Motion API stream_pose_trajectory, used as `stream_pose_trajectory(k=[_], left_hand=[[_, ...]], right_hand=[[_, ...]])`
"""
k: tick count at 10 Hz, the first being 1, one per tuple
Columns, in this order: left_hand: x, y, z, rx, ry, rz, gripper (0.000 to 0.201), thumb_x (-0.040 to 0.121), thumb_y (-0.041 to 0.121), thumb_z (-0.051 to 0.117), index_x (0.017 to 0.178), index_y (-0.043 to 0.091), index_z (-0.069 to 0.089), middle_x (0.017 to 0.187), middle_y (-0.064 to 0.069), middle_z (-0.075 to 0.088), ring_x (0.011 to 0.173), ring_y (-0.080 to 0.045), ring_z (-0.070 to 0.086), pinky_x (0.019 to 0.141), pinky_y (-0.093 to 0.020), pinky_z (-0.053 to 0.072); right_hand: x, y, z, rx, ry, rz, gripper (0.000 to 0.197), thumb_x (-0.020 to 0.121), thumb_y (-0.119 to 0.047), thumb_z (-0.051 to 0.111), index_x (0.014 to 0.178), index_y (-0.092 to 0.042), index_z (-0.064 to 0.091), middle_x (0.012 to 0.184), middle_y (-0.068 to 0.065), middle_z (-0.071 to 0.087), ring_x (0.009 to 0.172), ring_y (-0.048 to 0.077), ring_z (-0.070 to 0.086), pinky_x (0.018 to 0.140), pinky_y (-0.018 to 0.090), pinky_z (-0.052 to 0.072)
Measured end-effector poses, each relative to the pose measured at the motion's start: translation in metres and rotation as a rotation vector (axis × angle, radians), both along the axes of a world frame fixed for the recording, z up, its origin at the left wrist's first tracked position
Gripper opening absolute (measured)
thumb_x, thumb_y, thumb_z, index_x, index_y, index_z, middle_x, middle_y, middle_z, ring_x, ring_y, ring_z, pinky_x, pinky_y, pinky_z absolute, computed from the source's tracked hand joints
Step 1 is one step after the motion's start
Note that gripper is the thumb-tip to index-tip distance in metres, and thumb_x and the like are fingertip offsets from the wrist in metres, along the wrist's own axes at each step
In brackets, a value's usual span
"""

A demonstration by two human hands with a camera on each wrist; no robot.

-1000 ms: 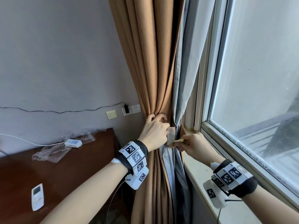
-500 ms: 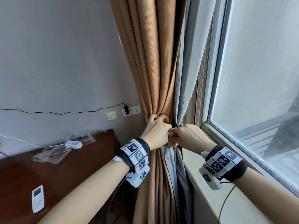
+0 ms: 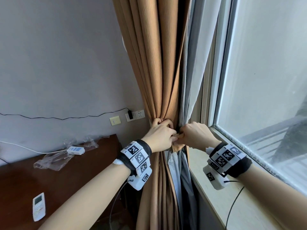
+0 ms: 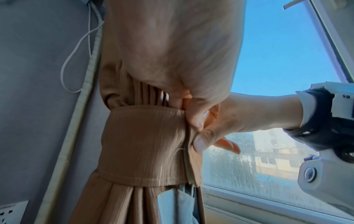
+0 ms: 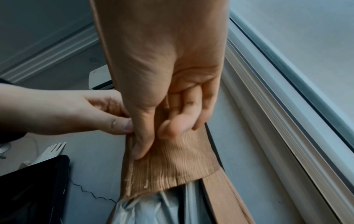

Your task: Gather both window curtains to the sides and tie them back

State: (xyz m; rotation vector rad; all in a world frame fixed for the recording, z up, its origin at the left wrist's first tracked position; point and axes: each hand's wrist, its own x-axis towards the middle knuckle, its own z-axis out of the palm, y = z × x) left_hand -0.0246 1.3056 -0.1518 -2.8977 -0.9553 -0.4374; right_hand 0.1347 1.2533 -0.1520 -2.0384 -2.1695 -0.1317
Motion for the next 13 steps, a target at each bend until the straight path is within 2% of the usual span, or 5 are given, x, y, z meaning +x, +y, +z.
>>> stream_pose_trajectory(k=[2,4,8,10,13], left_hand=[[-0.002,0.004,0.000,0.018,-0.015,0.001,0.025,0.095,0.034,0.050,0.089,0.023,0.071,0.118,0.007,0.049,0.110,-0.003,0.020,0.098,-0.028,0.007],[0.004,0.011,-0.005,-0.007,0.000,0.023,0.026,0.095,0.037,0.051,0.076,0.025,0.063,0.112,0.008,0.049,0.115,-0.014,0.034,0.095,-0.029,0.009],[0.005,0.028,0.009,-0.098,0.072,0.055,0.028,0.096,0.039,0.048,0.088,0.021,0.067,0.117,0.006,0.044,0.091,-0.014,0.008,0.093,-0.029,0.009],[-0.010,0.024,0.012,-0.112,0.190,0.056,0.024,0.095,0.042,0.049,0.091,0.023,0.063,0.122,0.003,0.045,0.114,-0.029,0.029,0.105,-0.036,0.014],[-0.059,-0.046,0.073,-0.078,0.257,0.018,0.041,0.098,0.027,0.046,0.139,0.023,0.041,0.142,-0.008,0.040,0.127,-0.033,0.040,0.105,-0.037,0.028]], right_hand=[[0.010,0.003,-0.007,-0.219,0.617,0.127,0.023,0.078,-0.029,0.080,0.089,-0.019,0.062,0.049,0.004,0.062,0.039,0.020,0.056,0.044,0.024,0.047],[0.000,0.023,-0.018,-0.455,0.484,0.077,0.029,0.072,-0.029,0.084,0.072,-0.008,0.064,0.057,0.007,0.070,0.047,0.017,0.066,0.061,0.028,0.058],[0.006,0.043,-0.034,-0.340,0.566,0.095,0.022,0.075,-0.030,0.080,0.069,-0.017,0.062,0.053,0.007,0.067,0.042,0.015,0.060,0.052,0.025,0.052],[-0.002,0.023,-0.022,-0.270,0.514,0.131,0.015,0.086,-0.024,0.070,0.095,-0.015,0.062,0.067,-0.004,0.071,0.054,0.012,0.068,0.065,0.030,0.058],[-0.009,-0.077,0.032,-0.024,0.208,-0.082,0.068,0.088,-0.022,0.067,0.146,-0.024,0.032,0.132,0.008,0.049,0.106,0.022,0.055,0.090,0.035,0.050]])
